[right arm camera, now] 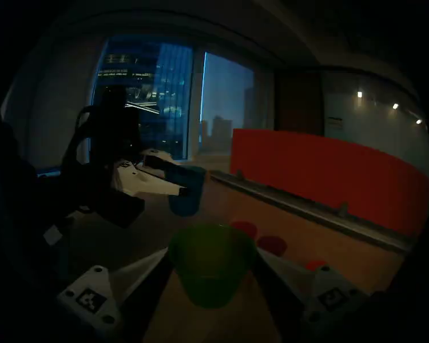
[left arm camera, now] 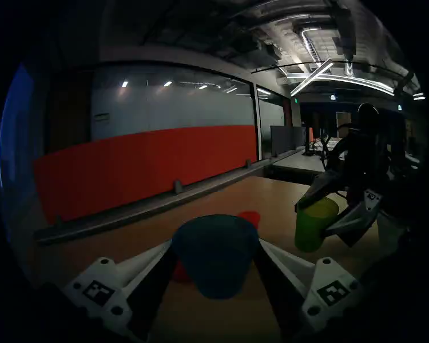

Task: Pour water

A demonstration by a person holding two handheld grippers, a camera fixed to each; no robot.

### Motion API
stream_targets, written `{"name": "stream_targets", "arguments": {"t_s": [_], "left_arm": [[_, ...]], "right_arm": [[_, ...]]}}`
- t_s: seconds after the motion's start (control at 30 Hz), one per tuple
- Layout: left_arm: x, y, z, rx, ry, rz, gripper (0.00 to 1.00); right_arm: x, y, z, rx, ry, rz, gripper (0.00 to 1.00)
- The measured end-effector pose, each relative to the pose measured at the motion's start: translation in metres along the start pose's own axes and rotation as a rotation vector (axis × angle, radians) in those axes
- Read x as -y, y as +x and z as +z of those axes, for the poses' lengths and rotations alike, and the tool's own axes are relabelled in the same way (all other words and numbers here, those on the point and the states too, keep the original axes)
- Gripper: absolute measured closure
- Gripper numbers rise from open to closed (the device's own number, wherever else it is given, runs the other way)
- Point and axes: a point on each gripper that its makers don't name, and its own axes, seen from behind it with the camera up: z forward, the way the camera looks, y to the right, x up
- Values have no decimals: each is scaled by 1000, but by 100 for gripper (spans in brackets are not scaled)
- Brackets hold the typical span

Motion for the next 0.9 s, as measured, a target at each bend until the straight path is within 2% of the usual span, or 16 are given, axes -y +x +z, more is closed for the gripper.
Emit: {"name": "stream_targets", "arguments": {"t_s": [0.27, 0.47, 0.67, 0.9], "left_arm": [[-2, 21, -4, -78, 6, -10, 13], [-3, 30, -3, -108, 4, -2, 13], [-2, 33, -1, -114, 18, 34, 13], [-9, 42, 0, -132, 9, 82, 13]], "right_arm": [[0, 3, -2, -11, -1, -3, 0], [-2, 8, -3, -23, -5, -1, 0], [-2, 9, -4, -27, 0, 3, 0], [-3, 6, -4, -29, 6, 6, 0]]}}
